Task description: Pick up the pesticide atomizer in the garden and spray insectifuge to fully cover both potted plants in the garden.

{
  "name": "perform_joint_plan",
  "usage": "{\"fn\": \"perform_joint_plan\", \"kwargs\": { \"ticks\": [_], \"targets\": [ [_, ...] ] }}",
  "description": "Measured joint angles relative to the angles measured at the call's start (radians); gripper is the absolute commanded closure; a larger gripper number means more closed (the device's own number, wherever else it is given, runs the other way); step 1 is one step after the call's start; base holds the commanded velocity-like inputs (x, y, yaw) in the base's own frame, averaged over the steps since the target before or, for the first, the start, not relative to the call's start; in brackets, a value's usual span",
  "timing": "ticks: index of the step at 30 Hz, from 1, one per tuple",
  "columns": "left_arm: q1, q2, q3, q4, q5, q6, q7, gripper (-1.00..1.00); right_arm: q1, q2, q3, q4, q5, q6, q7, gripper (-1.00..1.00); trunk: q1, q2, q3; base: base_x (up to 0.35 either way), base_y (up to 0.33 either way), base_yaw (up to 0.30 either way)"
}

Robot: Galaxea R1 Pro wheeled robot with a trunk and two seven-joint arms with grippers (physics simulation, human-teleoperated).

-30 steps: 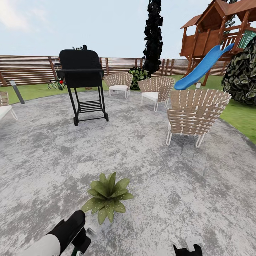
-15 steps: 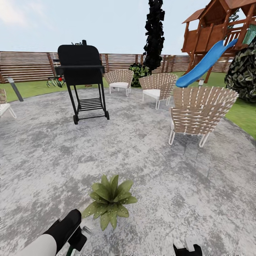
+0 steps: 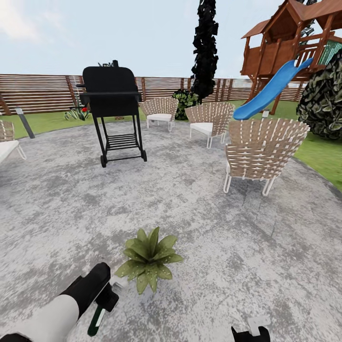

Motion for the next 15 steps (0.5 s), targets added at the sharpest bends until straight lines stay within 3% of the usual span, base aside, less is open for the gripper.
{"fn": "perform_joint_plan", "kwargs": {
  "ticks": [5, 14, 15],
  "targets": [
    [-0.081, 0.009, -0.005, -0.007, 0.000, 0.006, -0.007, 1.00, 0.000, -0.001, 0.000, 0.000, 0.000, 0.000, 0.000, -1.00, 0.000, 0.000, 0.000, 0.000, 0.000, 0.000],
    [-0.100, 0.008, -0.011, 0.006, 0.004, 0.007, -0.010, 1.00, 0.000, -0.001, 0.000, -0.001, 0.000, 0.000, 0.000, -1.00, 0.000, 0.000, 0.000, 0.000, 0.000, 0.000],
    [-0.099, 0.007, -0.012, 0.007, 0.003, 0.010, -0.085, 1.00, 0.000, 0.001, 0.000, -0.001, -0.003, -0.001, 0.000, -1.00, 0.000, 0.000, 0.000, -0.005, 0.000, 0.000]
  ]
}}
